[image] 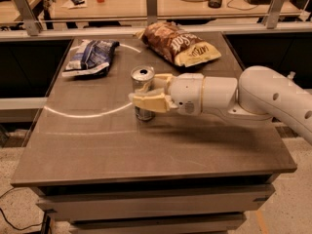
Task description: Move redbull can near blue chip bag
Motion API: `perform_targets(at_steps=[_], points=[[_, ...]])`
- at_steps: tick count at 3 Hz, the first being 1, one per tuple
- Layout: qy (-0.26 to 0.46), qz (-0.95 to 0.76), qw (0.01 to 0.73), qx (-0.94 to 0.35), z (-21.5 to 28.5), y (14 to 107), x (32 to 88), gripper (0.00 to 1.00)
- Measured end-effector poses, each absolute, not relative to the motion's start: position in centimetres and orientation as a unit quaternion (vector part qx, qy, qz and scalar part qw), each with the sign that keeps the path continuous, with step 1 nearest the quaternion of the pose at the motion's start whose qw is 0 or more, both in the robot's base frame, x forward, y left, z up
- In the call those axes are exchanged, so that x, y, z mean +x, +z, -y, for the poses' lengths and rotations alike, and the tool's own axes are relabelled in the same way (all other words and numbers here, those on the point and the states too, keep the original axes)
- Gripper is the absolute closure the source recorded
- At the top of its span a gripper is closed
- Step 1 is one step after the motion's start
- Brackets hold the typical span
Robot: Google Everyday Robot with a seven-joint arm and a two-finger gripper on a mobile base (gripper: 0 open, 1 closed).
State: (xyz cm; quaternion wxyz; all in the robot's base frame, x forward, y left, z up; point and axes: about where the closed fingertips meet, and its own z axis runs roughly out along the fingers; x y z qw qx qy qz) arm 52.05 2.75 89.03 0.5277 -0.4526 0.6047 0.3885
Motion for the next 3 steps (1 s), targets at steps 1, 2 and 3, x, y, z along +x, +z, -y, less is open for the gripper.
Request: perform_targets(at_steps=[1, 2, 3], points=[[0.389, -0.602, 0.530, -0.453, -2.5, 89.6, 52.1, 0.87], [0.382, -0.594, 0.551, -0.444, -2.8, 91.6, 54.0, 1.00], [0.360, -0.590, 0.569, -0.445, -3.7, 92.5, 57.1, 1.00]])
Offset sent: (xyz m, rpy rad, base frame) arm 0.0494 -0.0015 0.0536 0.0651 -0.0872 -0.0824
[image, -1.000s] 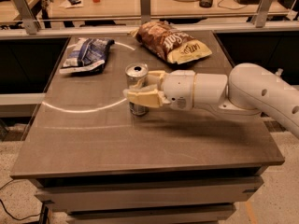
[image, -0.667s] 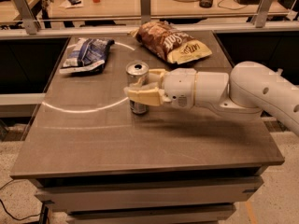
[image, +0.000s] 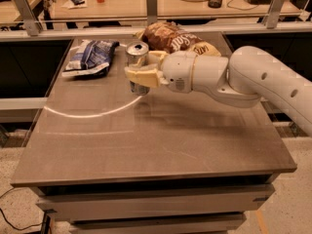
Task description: Move redbull can near blue chip bag
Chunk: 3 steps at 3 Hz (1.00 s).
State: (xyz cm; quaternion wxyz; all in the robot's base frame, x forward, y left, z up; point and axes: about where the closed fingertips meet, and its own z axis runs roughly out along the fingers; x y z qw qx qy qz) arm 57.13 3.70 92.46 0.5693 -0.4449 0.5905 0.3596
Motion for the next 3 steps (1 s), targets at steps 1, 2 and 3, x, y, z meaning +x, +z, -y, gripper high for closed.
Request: perform_targets(at_steps=[1, 2, 3], points=[[0.346, -0.588, 0.570, -0.458, -5.3, 92.2, 60.6, 1.00], [0.346, -0.589, 0.552, -0.478, -7.7, 91.0, 63.8, 1.00], [0.352, -0.593, 0.536, -0.488, -9.7, 90.2, 66.0, 1.00]])
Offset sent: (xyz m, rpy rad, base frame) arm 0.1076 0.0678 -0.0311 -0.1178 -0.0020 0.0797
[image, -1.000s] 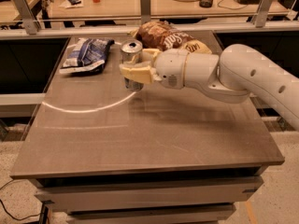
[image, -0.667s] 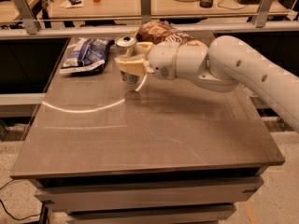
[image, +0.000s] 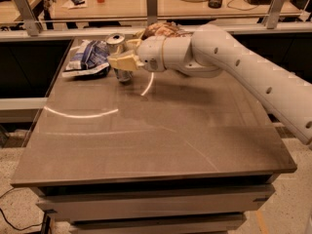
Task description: Move redbull can near blue chip bag
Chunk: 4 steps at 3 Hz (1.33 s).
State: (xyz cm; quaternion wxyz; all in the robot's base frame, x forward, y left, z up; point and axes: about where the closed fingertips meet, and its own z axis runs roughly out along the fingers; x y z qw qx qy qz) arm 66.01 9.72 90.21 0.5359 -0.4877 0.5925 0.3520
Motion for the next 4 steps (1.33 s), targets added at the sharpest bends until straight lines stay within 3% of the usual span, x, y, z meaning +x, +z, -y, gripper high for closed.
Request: perform_targets(at_steps=[3, 4], points=[[0.371, -0.621, 0.523, -0.450, -11.2, 88.3, 69.5, 1.00], [0.372, -0.621, 0.522, -0.451, -11.4, 88.3, 69.4, 0.84]])
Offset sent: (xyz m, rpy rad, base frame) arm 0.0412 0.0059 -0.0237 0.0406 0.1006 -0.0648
